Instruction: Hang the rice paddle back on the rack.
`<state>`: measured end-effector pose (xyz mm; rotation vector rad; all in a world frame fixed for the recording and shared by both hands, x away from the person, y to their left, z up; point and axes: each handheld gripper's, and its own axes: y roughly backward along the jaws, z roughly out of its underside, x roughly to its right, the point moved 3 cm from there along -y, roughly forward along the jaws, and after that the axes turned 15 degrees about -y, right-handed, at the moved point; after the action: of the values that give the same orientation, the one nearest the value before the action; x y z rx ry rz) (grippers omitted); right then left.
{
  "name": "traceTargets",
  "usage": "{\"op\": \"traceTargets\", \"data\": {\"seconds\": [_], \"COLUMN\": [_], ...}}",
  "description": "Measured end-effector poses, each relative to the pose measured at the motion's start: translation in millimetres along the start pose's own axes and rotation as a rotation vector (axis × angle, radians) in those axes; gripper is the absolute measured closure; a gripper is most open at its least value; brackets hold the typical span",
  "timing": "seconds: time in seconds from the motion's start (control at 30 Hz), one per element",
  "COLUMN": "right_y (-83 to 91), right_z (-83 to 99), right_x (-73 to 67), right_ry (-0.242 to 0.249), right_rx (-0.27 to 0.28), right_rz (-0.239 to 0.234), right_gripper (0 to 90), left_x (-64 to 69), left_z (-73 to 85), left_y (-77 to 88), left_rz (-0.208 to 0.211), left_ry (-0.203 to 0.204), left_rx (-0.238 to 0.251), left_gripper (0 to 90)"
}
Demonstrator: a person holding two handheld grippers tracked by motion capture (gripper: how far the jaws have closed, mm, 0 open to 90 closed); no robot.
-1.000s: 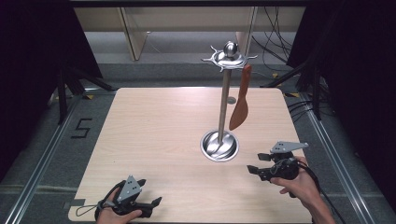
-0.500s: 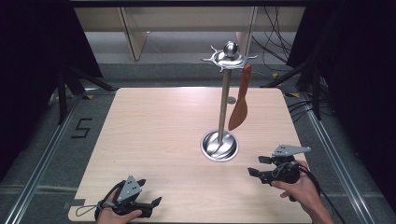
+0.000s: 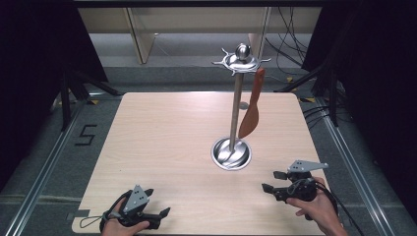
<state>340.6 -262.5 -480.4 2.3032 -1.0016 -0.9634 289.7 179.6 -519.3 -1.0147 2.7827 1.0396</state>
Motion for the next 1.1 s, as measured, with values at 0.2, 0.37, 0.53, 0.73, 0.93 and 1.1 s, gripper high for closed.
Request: {"op": "traceTargets", "data": {"seconds": [0.2, 0.37, 0.53, 0.73, 0.93, 1.1], "right_y": [-1.3, 0.6, 0.2, 2.5, 6.0, 6.5], "right_z": [7.9, 12.2, 19.4, 27.6, 32.5, 31.4], "right_x": [-2.1, -3.4, -3.9, -7.5, -10.9, -6.5], "right_ry": [0.0, -0.008, -0.003, 0.002, -0.012, 0.044], "right_rx": [-0.017, 0.0, -0.016, -0.016, -0.021, -0.013], "right_rz": [0.0, 0.028, 0.041, 0.063, 0.071, 0.084], "right_gripper": [28.8, 28.4, 27.8, 27.6, 27.3, 27.3], "left_x": [1.4, 2.8, 1.4, 3.1, 0.9, 1.0], "left_z": [0.0, 0.4, -0.1, 0.0, -0.2, -0.3], "left_y": [0.1, 0.3, -0.1, -0.1, -0.1, -0.1], "left_rz": [0.005, 0.0, 0.001, 0.002, 0.001, 0.001], "left_ry": [0.01, 0.038, 0.004, 0.04, 0.004, 0.004], "left_rx": [-0.001, -0.005, 0.005, 0.0, -0.001, -0.001], "left_gripper": [14.8, 14.8, 14.8, 14.9, 14.9, 14.9]}}
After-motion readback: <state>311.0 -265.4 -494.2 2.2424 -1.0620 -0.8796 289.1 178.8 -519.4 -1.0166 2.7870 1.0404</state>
